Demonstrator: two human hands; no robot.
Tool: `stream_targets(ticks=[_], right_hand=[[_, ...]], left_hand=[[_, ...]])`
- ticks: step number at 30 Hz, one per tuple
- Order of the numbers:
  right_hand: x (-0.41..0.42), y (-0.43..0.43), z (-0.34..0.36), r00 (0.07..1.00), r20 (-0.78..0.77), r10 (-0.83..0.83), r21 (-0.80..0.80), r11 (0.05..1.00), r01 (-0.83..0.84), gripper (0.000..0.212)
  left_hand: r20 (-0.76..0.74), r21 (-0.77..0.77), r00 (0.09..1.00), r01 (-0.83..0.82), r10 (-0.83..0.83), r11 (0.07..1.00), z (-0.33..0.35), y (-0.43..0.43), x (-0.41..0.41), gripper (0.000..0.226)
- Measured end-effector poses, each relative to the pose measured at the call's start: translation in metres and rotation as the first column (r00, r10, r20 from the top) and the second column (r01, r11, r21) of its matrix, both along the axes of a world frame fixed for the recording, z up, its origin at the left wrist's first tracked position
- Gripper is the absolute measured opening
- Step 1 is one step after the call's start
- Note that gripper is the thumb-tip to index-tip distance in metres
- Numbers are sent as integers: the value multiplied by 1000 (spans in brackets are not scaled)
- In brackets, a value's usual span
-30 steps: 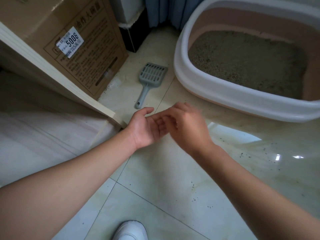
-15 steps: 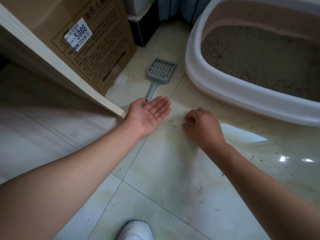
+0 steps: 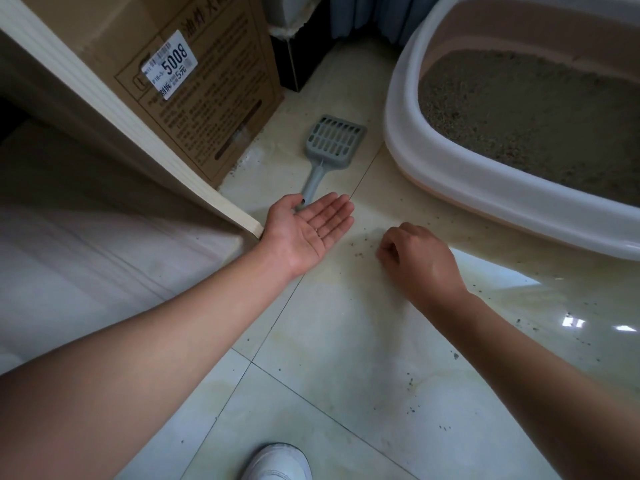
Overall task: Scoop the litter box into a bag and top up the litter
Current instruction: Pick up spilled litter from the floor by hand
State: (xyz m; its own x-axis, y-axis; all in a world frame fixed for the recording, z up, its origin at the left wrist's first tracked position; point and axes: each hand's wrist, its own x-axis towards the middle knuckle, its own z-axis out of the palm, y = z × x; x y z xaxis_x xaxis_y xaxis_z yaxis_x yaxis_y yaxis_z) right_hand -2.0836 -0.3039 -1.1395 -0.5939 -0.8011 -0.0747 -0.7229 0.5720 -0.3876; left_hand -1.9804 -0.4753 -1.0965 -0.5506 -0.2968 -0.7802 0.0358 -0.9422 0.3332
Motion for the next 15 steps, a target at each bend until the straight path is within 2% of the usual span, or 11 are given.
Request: stream_targets(ticks=[7,9,11,13,15], right_hand=[[4,-7,3,999,-44,-15,88,996,19,18],[6,-8,6,1000,15,-26,36,999,26,18],[9,-8,14,997,76,4,-95,995,3,16],[14,-13,24,995,83,62,-187,981,-46,15],[22,-21,34,990,76,120,-206,973,-102,17]], left_hand=[[55,-32,998,4,-2,999,0,0,-1,45],[77,-44,997,30,-27,999,-2,1,0,47],[115,-41,990,87,-82,995,-2,5,1,50],[146,-36,975,171,-164,985,-2,12,2,53],[167,-28,956,249,-241,968,-2,22,3,54]])
